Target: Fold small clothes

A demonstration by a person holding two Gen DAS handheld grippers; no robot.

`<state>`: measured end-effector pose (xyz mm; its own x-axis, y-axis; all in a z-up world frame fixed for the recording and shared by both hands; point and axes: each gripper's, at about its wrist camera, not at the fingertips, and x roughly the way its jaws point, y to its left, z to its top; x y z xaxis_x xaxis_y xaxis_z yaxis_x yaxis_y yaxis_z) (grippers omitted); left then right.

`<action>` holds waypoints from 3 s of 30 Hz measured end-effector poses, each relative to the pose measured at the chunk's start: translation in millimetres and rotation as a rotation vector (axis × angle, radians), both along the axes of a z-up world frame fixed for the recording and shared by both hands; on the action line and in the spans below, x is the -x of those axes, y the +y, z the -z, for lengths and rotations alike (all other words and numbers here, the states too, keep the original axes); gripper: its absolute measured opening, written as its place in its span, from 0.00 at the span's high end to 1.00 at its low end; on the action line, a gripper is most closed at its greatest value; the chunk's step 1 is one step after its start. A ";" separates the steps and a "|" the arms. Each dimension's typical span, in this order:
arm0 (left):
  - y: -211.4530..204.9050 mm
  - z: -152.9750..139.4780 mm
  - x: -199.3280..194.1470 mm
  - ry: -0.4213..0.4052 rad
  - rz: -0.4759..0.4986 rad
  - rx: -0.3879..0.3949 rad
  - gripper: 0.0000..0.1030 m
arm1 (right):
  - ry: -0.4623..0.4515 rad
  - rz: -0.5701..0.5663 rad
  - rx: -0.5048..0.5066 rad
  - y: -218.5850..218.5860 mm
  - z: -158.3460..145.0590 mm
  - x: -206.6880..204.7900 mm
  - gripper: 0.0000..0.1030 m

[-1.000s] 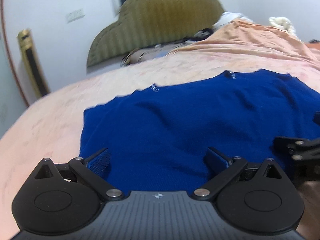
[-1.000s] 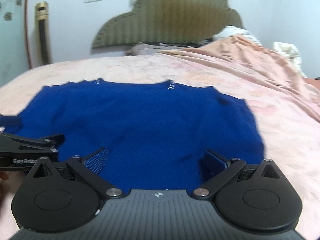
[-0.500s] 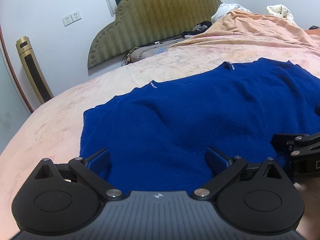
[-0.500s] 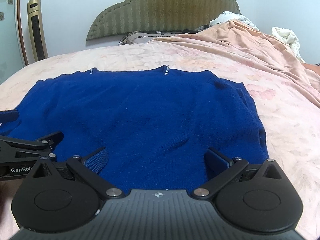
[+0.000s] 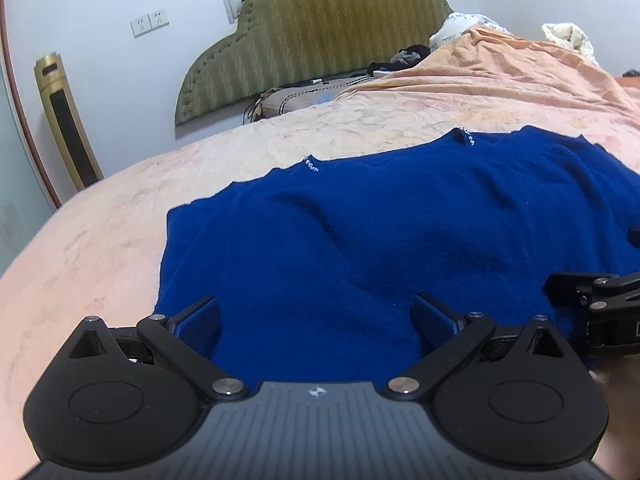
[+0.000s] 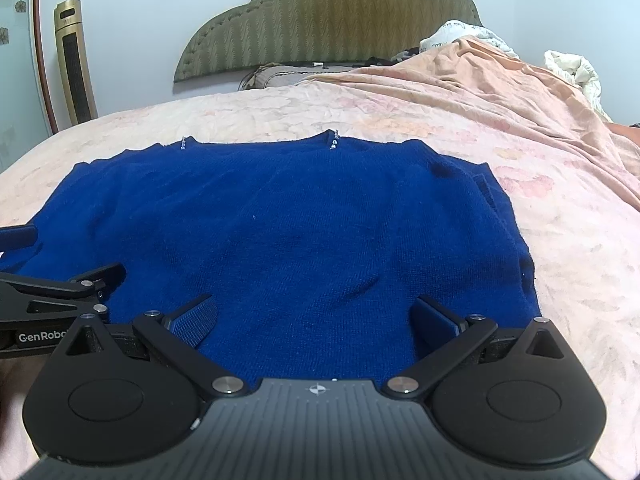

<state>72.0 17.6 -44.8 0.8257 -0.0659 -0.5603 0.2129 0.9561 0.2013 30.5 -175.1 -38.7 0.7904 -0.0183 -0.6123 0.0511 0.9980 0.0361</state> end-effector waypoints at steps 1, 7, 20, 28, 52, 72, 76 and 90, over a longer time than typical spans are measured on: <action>2.1 -0.2 -0.4 0.005 -0.002 0.012 0.00 | -0.001 0.000 -0.003 -0.5 0.0 0.1 0.00; 6.0 -0.3 -1.7 0.023 -0.004 0.033 0.00 | -0.003 0.002 -0.012 -2.8 -0.4 0.7 0.00; 12.6 0.2 -5.4 0.059 -0.008 0.081 0.00 | 0.010 0.000 0.021 -0.2 -0.3 0.3 0.00; 11.9 0.4 -4.9 0.059 -0.009 0.080 0.00 | 0.010 0.004 0.027 0.5 -0.1 0.1 0.00; 18.4 -6.8 -1.5 0.082 -0.003 0.102 0.00 | 0.010 0.002 0.039 0.9 -1.2 1.9 0.00; 131.8 -45.7 -107.7 0.286 -0.084 0.277 0.00 | -0.129 -0.280 0.297 103.9 -37.0 44.5 0.05; 148.2 -40.8 -125.4 0.360 -0.027 0.424 0.00 | -0.127 -0.330 0.340 121.5 -34.9 47.1 0.07; 150.0 -11.9 -198.2 0.563 0.122 0.725 0.00 | -0.108 -0.428 0.484 189.6 -12.1 38.4 0.10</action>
